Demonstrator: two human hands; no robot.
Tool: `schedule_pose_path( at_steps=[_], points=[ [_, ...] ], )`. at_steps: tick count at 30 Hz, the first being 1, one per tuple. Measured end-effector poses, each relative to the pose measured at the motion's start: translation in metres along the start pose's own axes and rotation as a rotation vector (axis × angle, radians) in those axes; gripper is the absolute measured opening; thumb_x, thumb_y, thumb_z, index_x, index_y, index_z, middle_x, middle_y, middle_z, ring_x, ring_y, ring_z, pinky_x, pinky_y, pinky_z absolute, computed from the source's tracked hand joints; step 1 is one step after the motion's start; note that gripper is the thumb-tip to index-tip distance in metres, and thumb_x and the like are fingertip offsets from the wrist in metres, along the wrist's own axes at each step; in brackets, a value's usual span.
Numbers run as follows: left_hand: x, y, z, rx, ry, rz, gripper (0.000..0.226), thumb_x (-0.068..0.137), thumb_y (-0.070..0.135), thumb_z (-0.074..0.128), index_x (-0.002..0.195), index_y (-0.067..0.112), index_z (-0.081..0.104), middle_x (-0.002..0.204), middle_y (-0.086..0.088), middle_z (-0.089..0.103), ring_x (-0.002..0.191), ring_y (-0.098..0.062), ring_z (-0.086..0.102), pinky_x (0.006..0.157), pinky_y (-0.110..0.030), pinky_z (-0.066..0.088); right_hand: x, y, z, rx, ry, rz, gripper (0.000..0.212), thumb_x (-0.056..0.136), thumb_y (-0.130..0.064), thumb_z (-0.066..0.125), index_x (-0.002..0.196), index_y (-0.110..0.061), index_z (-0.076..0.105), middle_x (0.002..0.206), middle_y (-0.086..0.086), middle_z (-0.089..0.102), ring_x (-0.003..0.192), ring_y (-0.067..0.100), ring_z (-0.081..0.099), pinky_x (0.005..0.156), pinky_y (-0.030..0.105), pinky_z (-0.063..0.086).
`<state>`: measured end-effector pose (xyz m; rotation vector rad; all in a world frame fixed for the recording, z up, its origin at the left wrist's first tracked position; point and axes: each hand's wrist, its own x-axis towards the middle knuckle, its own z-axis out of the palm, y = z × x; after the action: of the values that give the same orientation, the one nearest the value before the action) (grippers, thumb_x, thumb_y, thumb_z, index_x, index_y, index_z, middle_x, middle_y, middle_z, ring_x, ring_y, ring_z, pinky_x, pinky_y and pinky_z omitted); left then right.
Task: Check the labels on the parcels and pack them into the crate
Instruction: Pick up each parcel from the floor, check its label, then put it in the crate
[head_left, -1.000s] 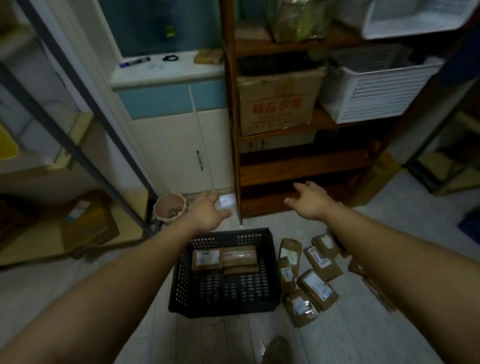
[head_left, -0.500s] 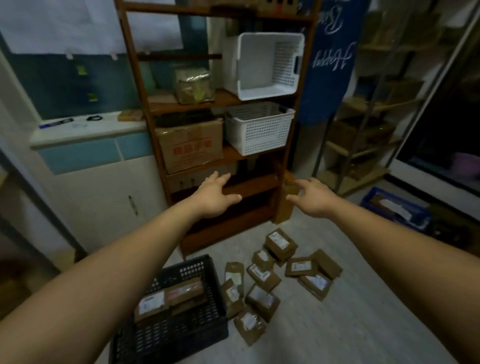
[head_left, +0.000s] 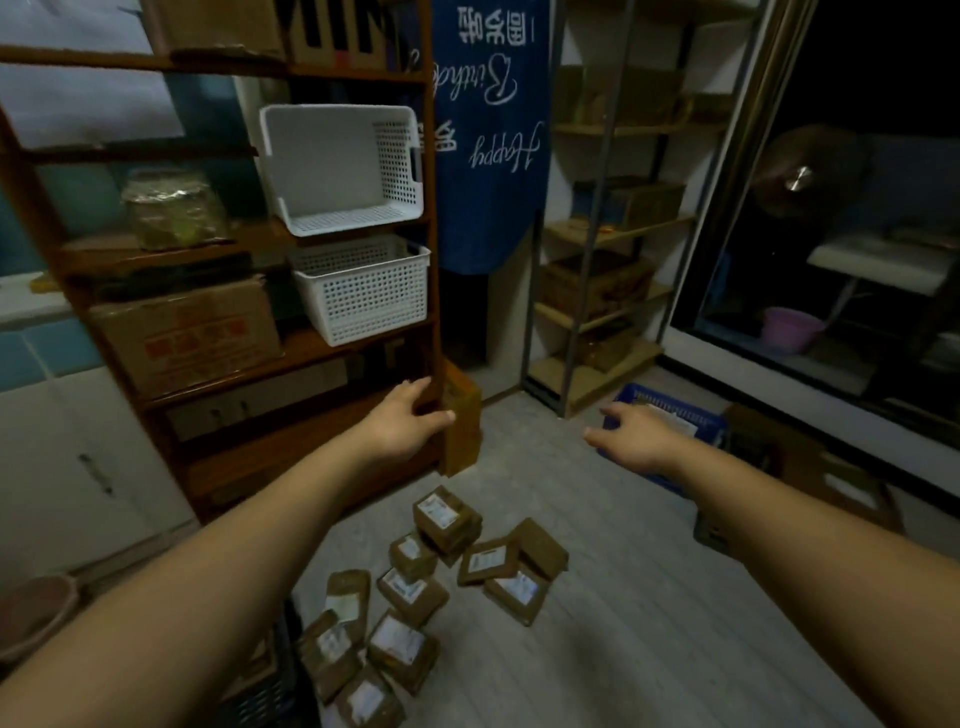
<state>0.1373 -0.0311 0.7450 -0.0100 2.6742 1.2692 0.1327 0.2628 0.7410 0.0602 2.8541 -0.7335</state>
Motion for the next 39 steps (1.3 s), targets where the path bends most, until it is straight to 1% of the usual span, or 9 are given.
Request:
schedule_pose_path(
  at_steps=[2,6,14,28,30,33,36,38,39],
  points=[
    [0.012,-0.008,0.013,-0.048,-0.016,-0.047,0.072,0.088,0.043,0.058,0.148,0.027,0.021,0.156,-0.006,0.018,0.14,-0.027,0.024,0.113,-0.047,0.026,0.015,0.015,-0.002,0.02,-0.017,0.016,0.066,0.091,-0.049,0.052,0.147,-0.021,0.03,0.153,0.008,0.028,0.136,0.027,0.033,0.108,0.037,0.029],
    [0.046,-0.033,0.028,-0.004,-0.012,-0.129,0.075,0.088,0.043,0.058,0.149,0.024,0.019,0.158,-0.006,0.012,0.143,-0.025,0.015,0.114,-0.039,0.02,0.059,0.02,0.008,0.021,-0.05,0.002,0.065,0.092,-0.045,0.052,0.147,-0.019,0.03,0.154,0.008,0.028,0.137,0.027,0.032,0.11,0.039,0.03],
    [0.177,-0.067,0.029,-0.094,0.06,-0.202,0.074,0.088,0.044,0.058,0.148,0.024,0.02,0.157,-0.004,0.014,0.142,-0.025,0.018,0.112,-0.038,0.022,0.193,-0.003,0.041,-0.051,-0.182,-0.085,0.067,0.093,-0.047,0.049,0.149,-0.019,0.025,0.156,0.01,0.022,0.139,0.028,0.028,0.109,0.038,0.026],
    [0.308,-0.159,0.058,-0.284,0.106,-0.645,0.079,0.088,0.043,0.059,0.149,0.018,0.017,0.156,-0.007,0.018,0.138,-0.029,0.027,0.104,-0.035,0.032,0.403,0.015,0.12,-0.09,-0.515,-0.164,0.068,0.092,-0.045,0.054,0.147,-0.015,0.027,0.153,0.011,0.028,0.137,0.027,0.031,0.107,0.035,0.029],
    [0.315,-0.173,0.073,-0.307,0.145,-0.715,0.078,0.087,0.045,0.06,0.149,0.019,0.018,0.155,-0.008,0.024,0.134,-0.027,0.035,0.092,-0.028,0.036,0.431,0.021,0.142,-0.046,-0.592,-0.136,0.067,0.093,-0.042,0.054,0.148,-0.015,0.026,0.153,0.01,0.028,0.137,0.028,0.032,0.107,0.036,0.031],
    [0.33,-0.194,0.107,-0.365,0.175,-0.816,0.078,0.084,0.044,0.063,0.146,0.012,0.027,0.137,-0.018,0.049,0.114,-0.026,0.056,0.083,-0.023,0.042,0.469,0.04,0.182,-0.004,-0.718,-0.121,0.066,0.094,-0.038,0.053,0.149,-0.015,0.024,0.154,0.008,0.027,0.138,0.026,0.031,0.11,0.038,0.031],
    [0.355,-0.224,0.148,-0.413,0.178,-0.835,0.069,0.085,0.029,0.067,0.14,0.001,0.035,0.138,-0.013,0.046,0.124,-0.025,0.048,0.102,-0.025,0.033,0.506,0.057,0.232,0.009,-0.748,-0.108,0.063,0.094,-0.039,0.053,0.147,-0.018,0.026,0.152,0.007,0.032,0.134,0.026,0.036,0.098,0.029,0.034],
    [0.375,-0.248,0.176,-0.424,0.191,-0.808,0.059,0.087,0.023,0.065,0.138,0.006,0.04,0.132,0.0,0.048,0.122,-0.018,0.047,0.099,-0.024,0.035,0.527,0.065,0.27,0.018,-0.741,-0.106,0.058,0.092,-0.043,0.054,0.142,-0.022,0.035,0.147,0.007,0.038,0.123,0.024,0.047,0.083,0.021,0.039],
    [0.387,-0.265,0.192,-0.427,0.181,-0.793,0.053,0.088,0.02,0.063,0.135,0.006,0.045,0.131,-0.003,0.053,0.119,-0.018,0.051,0.098,-0.026,0.038,0.536,0.069,0.289,0.037,-0.739,-0.124,0.048,0.091,-0.043,0.055,0.134,-0.026,0.043,0.141,0.005,0.045,0.109,0.019,0.056,0.07,0.014,0.041]
  ],
)
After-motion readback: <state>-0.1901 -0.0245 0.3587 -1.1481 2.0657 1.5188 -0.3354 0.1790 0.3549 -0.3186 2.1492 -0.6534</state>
